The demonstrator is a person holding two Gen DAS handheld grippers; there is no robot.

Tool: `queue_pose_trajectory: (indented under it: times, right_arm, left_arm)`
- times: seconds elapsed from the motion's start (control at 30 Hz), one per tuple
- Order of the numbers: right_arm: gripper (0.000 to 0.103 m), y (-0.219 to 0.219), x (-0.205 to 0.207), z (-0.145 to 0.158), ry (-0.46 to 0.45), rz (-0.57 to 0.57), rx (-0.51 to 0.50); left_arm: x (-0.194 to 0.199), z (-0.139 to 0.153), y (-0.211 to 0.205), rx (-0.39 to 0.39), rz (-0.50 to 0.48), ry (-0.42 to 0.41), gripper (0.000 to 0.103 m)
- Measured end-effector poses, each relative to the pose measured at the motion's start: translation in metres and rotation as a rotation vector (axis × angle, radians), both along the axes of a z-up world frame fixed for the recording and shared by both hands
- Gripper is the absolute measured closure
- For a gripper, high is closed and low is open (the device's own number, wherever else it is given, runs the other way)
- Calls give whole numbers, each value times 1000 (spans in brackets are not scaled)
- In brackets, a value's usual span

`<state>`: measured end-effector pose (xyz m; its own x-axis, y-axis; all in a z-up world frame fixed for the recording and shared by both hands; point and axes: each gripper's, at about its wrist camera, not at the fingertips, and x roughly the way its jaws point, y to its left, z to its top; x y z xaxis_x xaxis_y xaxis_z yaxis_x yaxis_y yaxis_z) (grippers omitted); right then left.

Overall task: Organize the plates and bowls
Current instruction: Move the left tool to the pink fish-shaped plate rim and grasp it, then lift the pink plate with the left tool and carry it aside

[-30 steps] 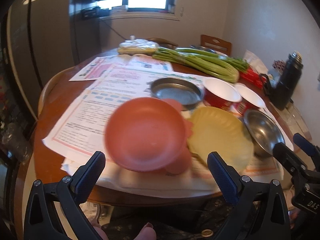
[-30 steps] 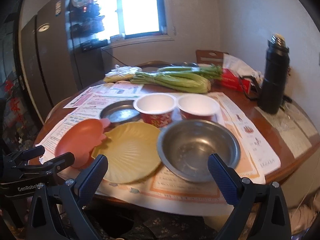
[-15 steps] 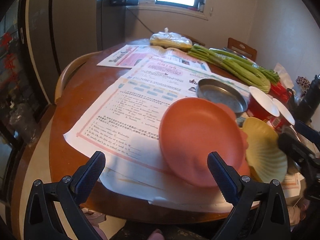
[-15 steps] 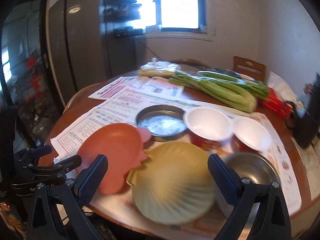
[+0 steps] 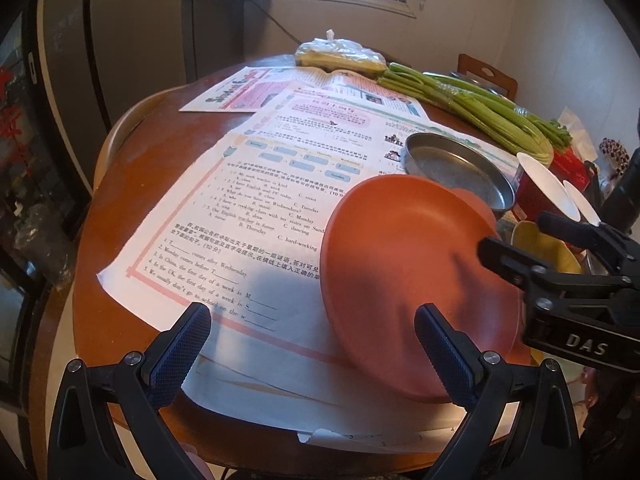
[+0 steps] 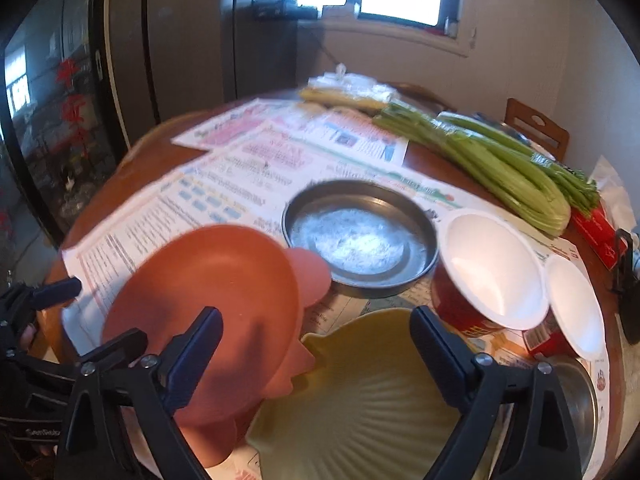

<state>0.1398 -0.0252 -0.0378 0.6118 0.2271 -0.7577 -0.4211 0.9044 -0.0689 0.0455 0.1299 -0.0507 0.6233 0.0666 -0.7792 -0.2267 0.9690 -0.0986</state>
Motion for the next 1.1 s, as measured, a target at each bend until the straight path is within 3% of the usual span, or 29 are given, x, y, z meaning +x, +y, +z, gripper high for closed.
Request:
queue_pose_trajectory:
  times: [0.17, 0.3, 0.37, 0.5, 0.63, 0.7, 0.8, 1.1]
  right_arm:
    - [28, 5, 6, -9, 50, 54, 37]
    - [36, 9, 7, -10, 15, 65, -6]
    - [40, 10, 8, -10, 17, 81, 4]
    - [53, 15, 10, -13, 33, 97, 0]
    - [54, 19, 6, -16, 35, 121, 8]
    - [54, 21, 4, -16, 31, 120, 8]
    - [57, 24, -2, -14, 24, 131, 21]
    - [58, 23, -6, -9, 62, 113, 67]
  left_arm:
    - [4, -4, 3, -30, 14, 13, 2]
    - [4, -5, 5, -57, 21, 3, 2]
    - [5, -6, 5, -96, 3, 6, 10]
    - [8, -4, 3, -99, 5, -2, 23]
    - [10, -3, 0, -93, -19, -2, 47]
    - [13, -3, -1, -98, -26, -4, 48]
    - [16, -2, -2, -122, -35, 5, 61]
    - [17, 3, 12, -194, -10, -2, 61]
